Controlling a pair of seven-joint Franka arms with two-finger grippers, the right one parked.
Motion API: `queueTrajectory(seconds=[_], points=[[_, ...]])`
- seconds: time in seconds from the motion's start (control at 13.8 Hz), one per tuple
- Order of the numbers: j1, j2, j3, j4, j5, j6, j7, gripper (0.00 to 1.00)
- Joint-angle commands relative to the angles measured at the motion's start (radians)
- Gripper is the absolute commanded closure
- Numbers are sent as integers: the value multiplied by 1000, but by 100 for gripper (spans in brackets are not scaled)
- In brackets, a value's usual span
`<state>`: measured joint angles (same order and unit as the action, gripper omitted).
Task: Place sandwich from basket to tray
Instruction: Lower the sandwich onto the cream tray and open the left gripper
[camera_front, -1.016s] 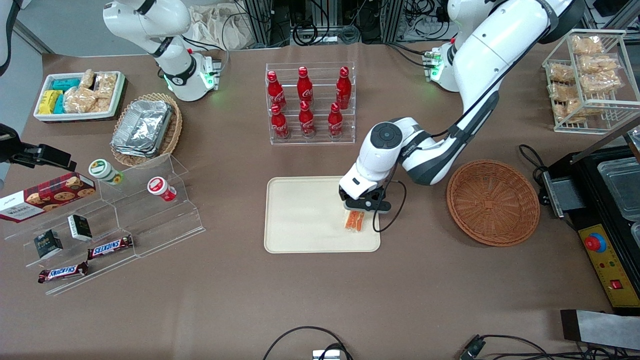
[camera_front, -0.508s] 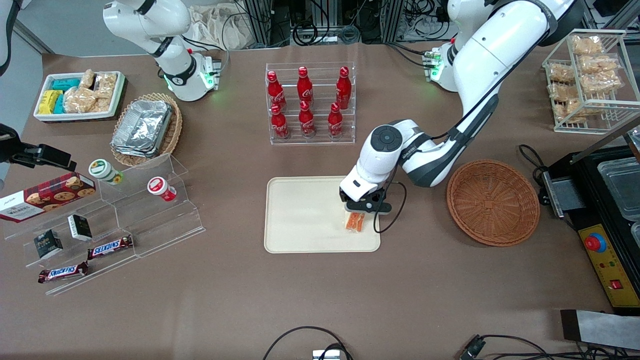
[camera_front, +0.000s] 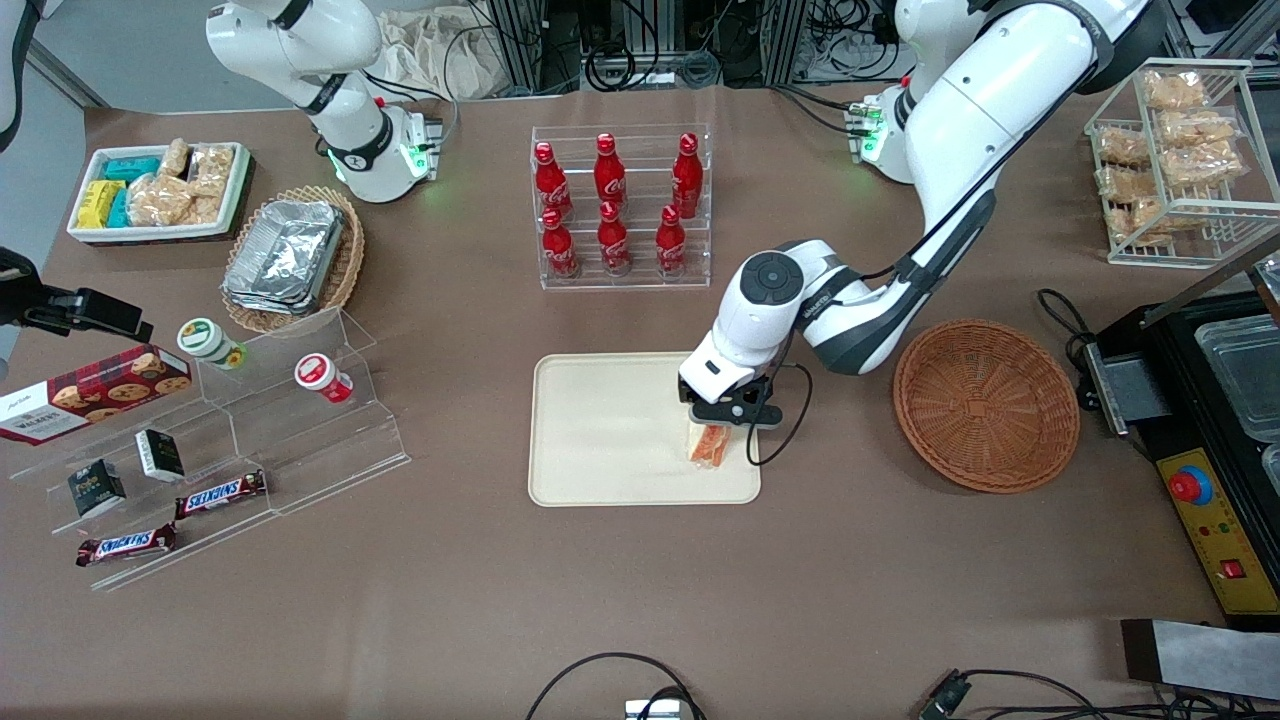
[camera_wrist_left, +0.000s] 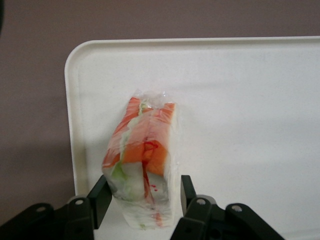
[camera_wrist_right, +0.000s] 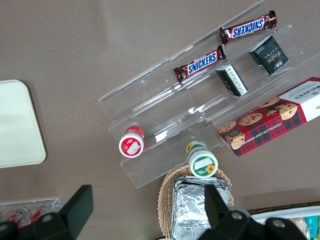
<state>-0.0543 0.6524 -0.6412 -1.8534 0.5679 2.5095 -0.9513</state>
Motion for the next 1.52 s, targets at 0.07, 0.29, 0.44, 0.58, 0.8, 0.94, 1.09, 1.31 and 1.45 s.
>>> queueTrajectory(seconds=[0.07,0.29,0.44,0.58,0.8,0.94,1.09,1.31,1.45], points=[[-10,-2,9,26,27,-67,-27,25],[-2,-19,11,46,27,-92,-27,14],[-1,-20,11,107,18,-150,-29,11],[-2,-19,9,189,6,-214,-49,10],[-1,-22,9,258,7,-232,-121,10],[1,-33,11,307,7,-270,-150,10],[1,-34,11,386,7,-387,-152,0],[33,-49,9,462,7,-506,-146,0],[56,-65,9,474,9,-558,-141,0]])
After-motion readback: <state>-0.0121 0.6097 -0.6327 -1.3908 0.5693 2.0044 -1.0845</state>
